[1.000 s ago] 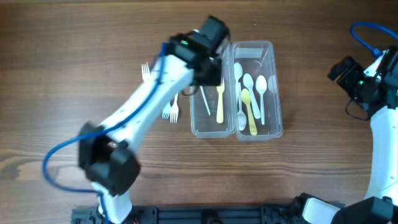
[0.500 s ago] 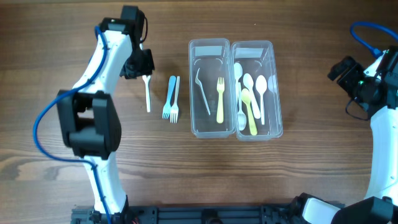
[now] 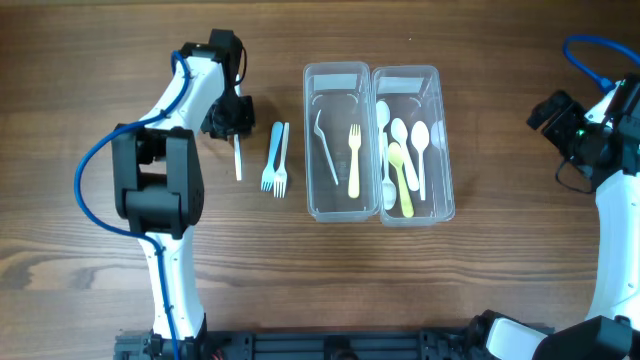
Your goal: Pack container
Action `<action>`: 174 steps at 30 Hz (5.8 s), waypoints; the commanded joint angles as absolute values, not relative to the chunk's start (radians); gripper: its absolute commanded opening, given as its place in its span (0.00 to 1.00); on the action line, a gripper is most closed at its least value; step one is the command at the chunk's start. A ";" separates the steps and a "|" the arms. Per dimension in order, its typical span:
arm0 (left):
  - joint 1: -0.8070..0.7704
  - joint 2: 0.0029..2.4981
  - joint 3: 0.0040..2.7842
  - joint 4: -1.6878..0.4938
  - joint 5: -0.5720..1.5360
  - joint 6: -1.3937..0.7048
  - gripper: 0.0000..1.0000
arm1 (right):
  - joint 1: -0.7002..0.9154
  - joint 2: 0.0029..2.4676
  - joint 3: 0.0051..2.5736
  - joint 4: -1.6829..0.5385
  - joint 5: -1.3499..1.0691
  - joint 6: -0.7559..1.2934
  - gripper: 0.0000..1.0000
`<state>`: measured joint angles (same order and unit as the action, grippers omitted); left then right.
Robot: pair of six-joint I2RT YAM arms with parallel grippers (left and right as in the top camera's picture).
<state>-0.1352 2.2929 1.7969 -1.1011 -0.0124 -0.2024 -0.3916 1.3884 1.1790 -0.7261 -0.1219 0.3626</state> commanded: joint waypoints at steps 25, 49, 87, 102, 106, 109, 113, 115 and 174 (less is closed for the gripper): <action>-0.353 1.870 1.918 -1.261 0.137 -0.304 0.04 | -0.390 1.397 1.183 -0.726 -0.104 0.369 1.00; -0.568 1.982 1.977 -1.173 0.001 -0.403 0.78 | -0.390 1.397 1.183 -0.725 -0.104 0.370 1.00; -0.339 2.189 1.636 -1.040 0.026 -0.097 0.50 | -0.390 1.397 1.184 -0.725 -0.104 0.369 1.00; -0.331 2.196 1.544 -0.973 0.019 -0.097 0.49 | -0.390 1.397 1.184 -0.726 -0.104 0.369 1.00; -0.331 2.196 1.544 -0.974 0.019 -0.097 0.49 | -0.390 1.397 1.184 -0.726 -0.104 0.369 1.00; -0.331 2.196 1.545 -0.971 0.019 -0.097 0.46 | -0.390 1.397 1.183 -0.725 -0.104 0.370 1.00; -0.331 2.175 1.549 -0.970 0.038 -0.097 0.43 | -0.390 1.397 1.183 -0.726 -0.104 0.369 1.00; -0.331 2.142 1.551 -0.970 0.037 -0.097 0.44 | -0.390 1.397 1.184 -0.726 -0.104 0.369 1.00; -0.306 2.057 1.522 -0.950 0.010 0.044 0.58 | -0.390 1.397 1.183 -0.725 -0.104 0.369 1.00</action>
